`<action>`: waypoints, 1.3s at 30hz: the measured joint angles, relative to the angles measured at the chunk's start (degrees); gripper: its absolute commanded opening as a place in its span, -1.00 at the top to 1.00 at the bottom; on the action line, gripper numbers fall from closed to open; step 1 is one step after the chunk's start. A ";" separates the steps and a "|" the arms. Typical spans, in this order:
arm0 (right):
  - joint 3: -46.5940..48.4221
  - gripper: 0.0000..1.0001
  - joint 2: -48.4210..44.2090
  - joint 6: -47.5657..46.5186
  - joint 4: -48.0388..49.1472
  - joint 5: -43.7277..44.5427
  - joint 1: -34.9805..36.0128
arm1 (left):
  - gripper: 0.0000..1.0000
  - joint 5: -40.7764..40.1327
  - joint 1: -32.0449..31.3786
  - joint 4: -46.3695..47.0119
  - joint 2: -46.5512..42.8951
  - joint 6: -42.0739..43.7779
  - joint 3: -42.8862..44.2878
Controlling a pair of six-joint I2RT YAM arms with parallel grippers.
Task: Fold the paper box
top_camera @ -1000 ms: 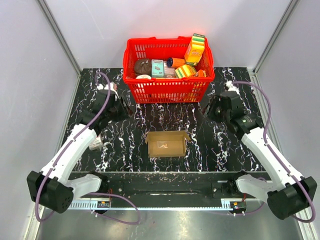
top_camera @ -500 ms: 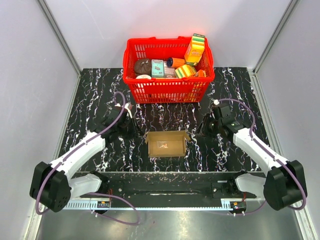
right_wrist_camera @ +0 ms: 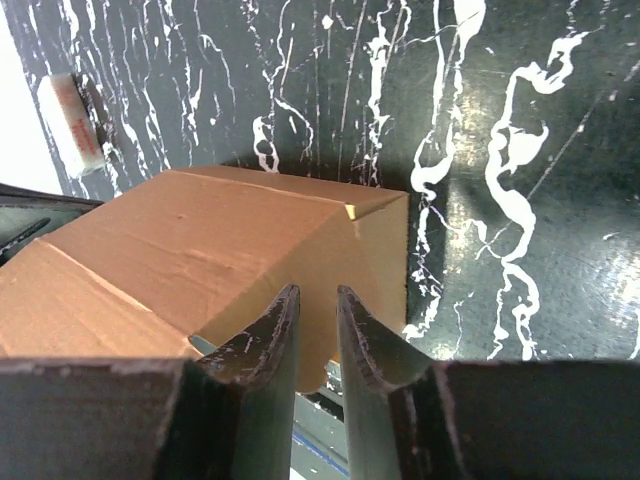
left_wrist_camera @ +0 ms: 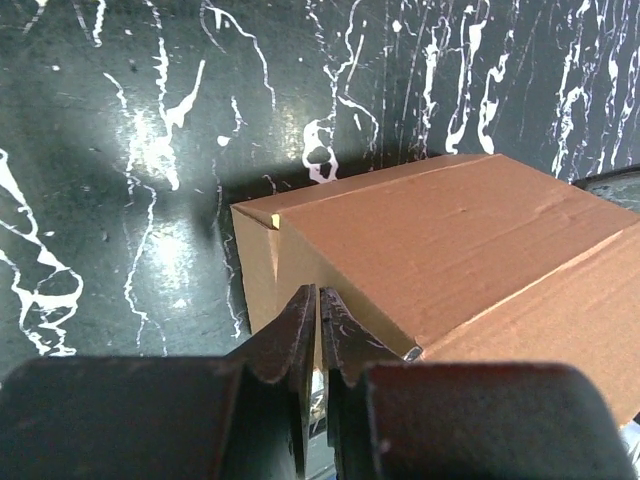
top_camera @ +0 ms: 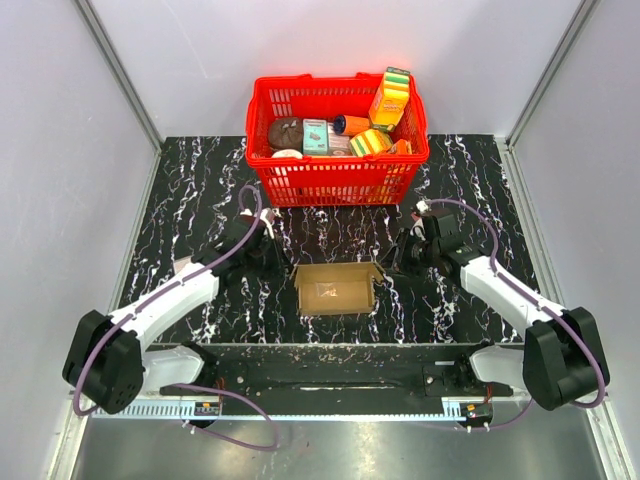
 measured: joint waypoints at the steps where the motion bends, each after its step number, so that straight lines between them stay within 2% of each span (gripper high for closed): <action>1: -0.28 0.48 0.00 0.22 0.74 -0.79 0.00 | 0.82 -0.02 -0.37 0.31 0.13 -0.13 0.00; 10: -3.93 0.51 -0.28 2.40 4.09 -4.63 0.72 | 0.88 -0.39 -3.80 3.28 0.39 -2.62 -3.19; 16: -7.28 0.51 -2.45 4.02 5.14 -4.79 4.04 | 0.89 -0.44 -4.74 4.26 0.37 -4.09 -5.70; 22: -9.51 0.50 -5.22 4.87 4.61 -4.22 4.37 | 0.91 -0.57 -4.81 4.74 -0.20 -4.44 -7.13; 34: -7.19 0.49 -9.31 2.60 -3.93 0.98 4.44 | 0.98 -1.25 -4.81 1.07 -2.64 -3.02 -6.10; 39: -7.10 0.49 -10.45 1.53 -7.52 4.24 4.44 | 0.95 3.15 -4.96 -0.74 -5.46 0.74 -3.58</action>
